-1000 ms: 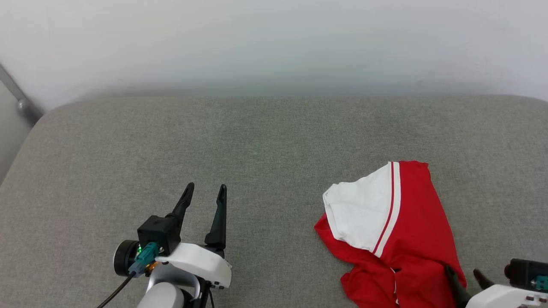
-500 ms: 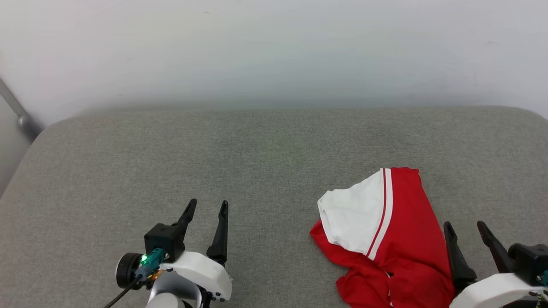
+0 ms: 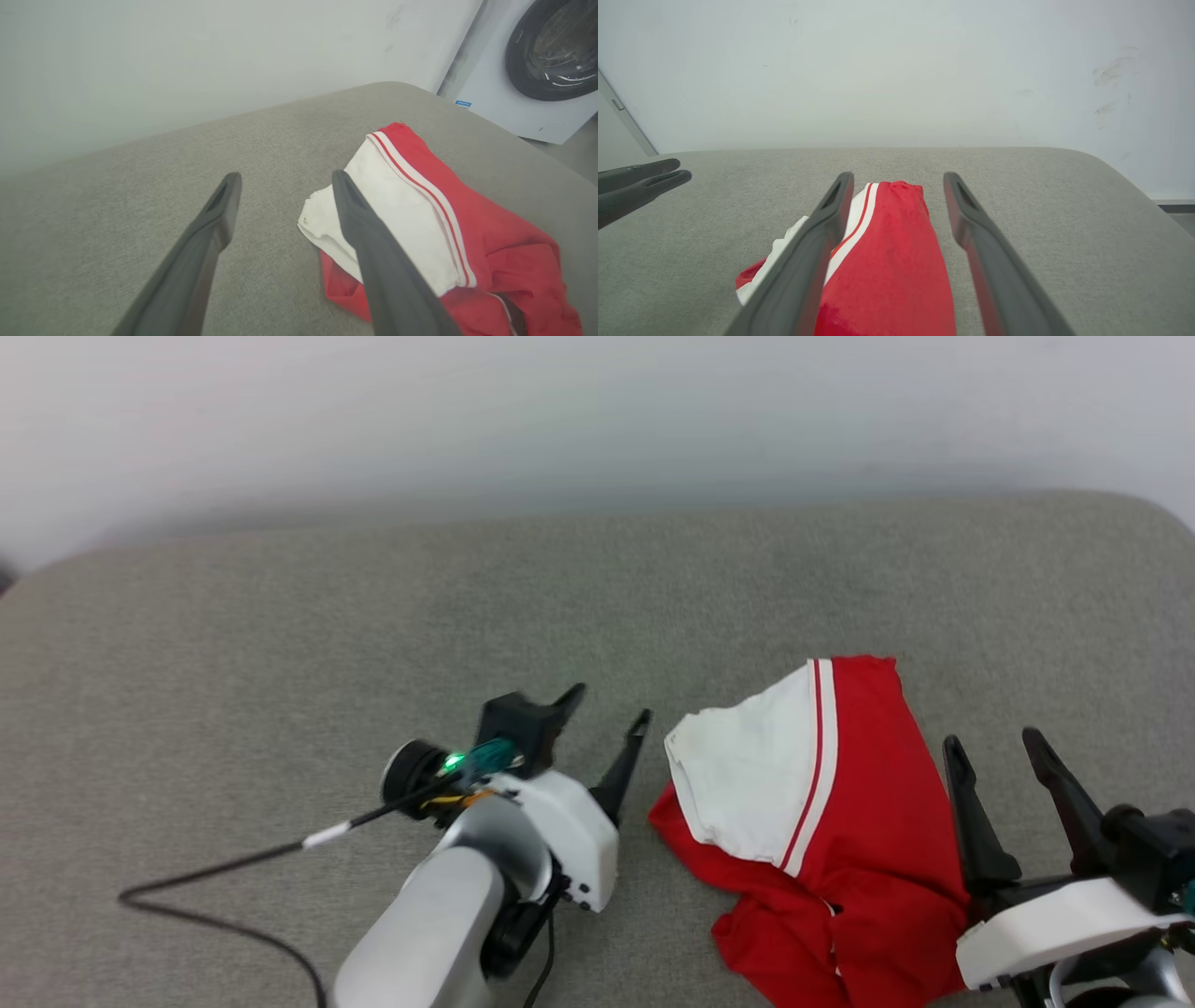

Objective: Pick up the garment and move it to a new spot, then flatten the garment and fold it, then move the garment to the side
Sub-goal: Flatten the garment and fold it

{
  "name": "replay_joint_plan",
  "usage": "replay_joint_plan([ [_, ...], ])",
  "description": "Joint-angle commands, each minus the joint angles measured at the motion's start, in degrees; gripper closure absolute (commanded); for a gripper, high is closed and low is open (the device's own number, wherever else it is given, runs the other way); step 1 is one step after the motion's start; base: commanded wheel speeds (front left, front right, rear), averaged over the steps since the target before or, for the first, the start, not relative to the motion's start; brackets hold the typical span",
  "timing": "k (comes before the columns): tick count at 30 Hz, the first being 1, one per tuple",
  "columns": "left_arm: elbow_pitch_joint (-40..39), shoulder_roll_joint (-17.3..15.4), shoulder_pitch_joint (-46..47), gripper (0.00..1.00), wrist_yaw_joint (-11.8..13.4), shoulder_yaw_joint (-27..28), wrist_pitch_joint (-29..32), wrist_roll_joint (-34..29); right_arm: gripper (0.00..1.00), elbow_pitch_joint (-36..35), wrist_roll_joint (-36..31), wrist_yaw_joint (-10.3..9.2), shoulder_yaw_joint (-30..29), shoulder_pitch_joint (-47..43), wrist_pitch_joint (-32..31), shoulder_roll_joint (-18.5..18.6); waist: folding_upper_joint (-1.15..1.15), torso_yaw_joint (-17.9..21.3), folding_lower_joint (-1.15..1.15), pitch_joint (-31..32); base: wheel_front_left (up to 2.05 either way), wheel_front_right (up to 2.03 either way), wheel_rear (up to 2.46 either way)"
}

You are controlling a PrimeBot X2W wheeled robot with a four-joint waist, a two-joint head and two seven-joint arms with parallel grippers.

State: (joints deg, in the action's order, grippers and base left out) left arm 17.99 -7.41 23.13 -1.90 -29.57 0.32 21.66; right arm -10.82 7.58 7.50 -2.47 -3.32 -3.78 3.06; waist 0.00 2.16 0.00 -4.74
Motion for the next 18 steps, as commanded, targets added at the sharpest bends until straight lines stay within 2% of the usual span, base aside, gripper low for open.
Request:
replay_joint_plan([
  [1, 1.3, 0.5, 2.3, 0.0, -1.2, -1.3, 1.7, -0.3, 0.0, -0.4, -0.1, -0.02, 0.6, 1.4, 0.5, 0.0, 0.0, 1.7, 0.0, -2.9, 0.0, 0.0, 0.0],
  [4, 4.4, 1.2, 6.0, 0.0, -3.2, -4.1, 5.8, -0.2, 0.0, -0.3, 0.1, -0.02, 1.7, 3.1, 1.0, 0.0, 0.0, 2.8, 0.0, -5.5, 0.0, 0.0, 0.0],
  [9, 8.9, 1.3, 11.0, 0.0, -5.1, -8.9, 12.9, 0.7, 0.0, 0.7, -0.3, -0.02, 2.6, 5.1, 1.9, -0.1, 0.0, 4.4, 0.0, -8.9, 0.0, 0.0, 0.0],
  [14, 12.4, -0.2, 14.7, 0.0, -5.6, -14.2, 20.5, 2.6, 0.0, 2.4, 0.4, -0.02, 2.6, 6.1, 2.9, -0.1, 0.0, 5.4, 0.0, -10.9, 0.0, 0.0, 0.0],
  [18, 12.8, -2.5, 17.2, 0.0, -5.6, -21.3, 28.6, 6.5, 0.0, 3.6, 0.9, -0.02, 2.7, 6.7, 3.6, -0.2, 0.0, 5.8, 0.0, -12.0, 0.0, 0.0, 0.0],
])
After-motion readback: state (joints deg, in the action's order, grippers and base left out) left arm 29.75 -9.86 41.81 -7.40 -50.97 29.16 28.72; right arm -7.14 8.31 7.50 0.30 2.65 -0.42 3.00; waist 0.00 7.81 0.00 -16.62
